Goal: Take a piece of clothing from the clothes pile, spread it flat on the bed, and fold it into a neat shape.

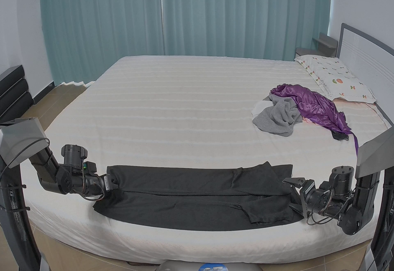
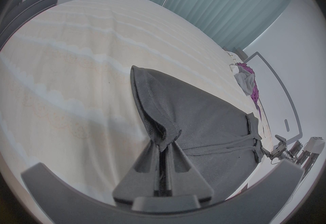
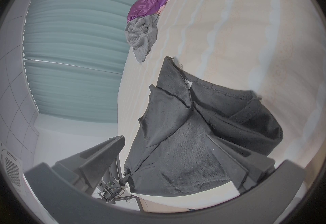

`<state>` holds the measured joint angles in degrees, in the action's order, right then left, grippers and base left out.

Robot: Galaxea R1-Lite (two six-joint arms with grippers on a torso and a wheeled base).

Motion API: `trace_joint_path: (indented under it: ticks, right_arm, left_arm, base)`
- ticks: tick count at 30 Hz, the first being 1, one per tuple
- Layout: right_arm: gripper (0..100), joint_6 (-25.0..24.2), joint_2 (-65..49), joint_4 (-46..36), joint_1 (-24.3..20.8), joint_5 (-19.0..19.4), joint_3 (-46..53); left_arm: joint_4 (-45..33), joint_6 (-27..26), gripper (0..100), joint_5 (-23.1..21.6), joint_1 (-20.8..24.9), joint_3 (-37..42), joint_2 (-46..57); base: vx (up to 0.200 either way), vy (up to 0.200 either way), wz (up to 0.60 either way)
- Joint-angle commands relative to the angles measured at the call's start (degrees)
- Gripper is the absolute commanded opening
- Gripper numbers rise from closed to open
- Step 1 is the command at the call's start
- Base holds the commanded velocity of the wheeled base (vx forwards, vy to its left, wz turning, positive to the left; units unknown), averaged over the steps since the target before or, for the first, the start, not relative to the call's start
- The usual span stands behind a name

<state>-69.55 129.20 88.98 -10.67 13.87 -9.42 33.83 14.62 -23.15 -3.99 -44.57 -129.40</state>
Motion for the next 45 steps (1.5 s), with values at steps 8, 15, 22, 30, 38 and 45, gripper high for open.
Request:
trace_joint_path:
  ticks: [8, 15, 22, 30, 38, 45]
  right_arm:
    - [100, -0.2, -0.5, 0.8, 0.9, 0.3, -0.2]
    - [100, -0.2, -2.8, 0.8, 2.6, 0.2, 0.1]
    - [100, -0.1, -3.4, 0.8, 7.6, 2.0, -0.5]
    - [100, -0.1, -2.5, 0.8, 14.7, 5.6, -2.9]
    - [100, 0.0, -0.2, 0.8, 15.0, 5.6, -3.6]
    - [100, 0.2, 0.0, 0.8, 14.6, 5.6, -3.5]
  left_arm:
    - [-0.3, 0.5, 0, 0.0, -0.1, 0.4, 2.0]
    - [-0.3, 0.6, 0, 0.0, -0.1, 0.4, 1.8]
    - [-0.3, 0.6, 0, 0.0, -0.1, 0.4, 1.5]
    - [-0.2, 0.8, 0, 0.0, -0.1, 0.0, 1.4]
    - [0.3, 7.7, 0, 0.1, 0.8, -2.5, 1.5]
    - [0.3, 11.7, 0, 0.1, 2.3, -4.1, 2.0]
  base:
    - [0.0, 0.0, 0.0]
    - [0.0, 0.0, 0.0]
    - [-0.114, 0.0, 0.0]
    - [-0.125, 0.0, 0.0]
    - [0.0, 0.0, 0.0]
    - [0.0, -0.171, 0.0]
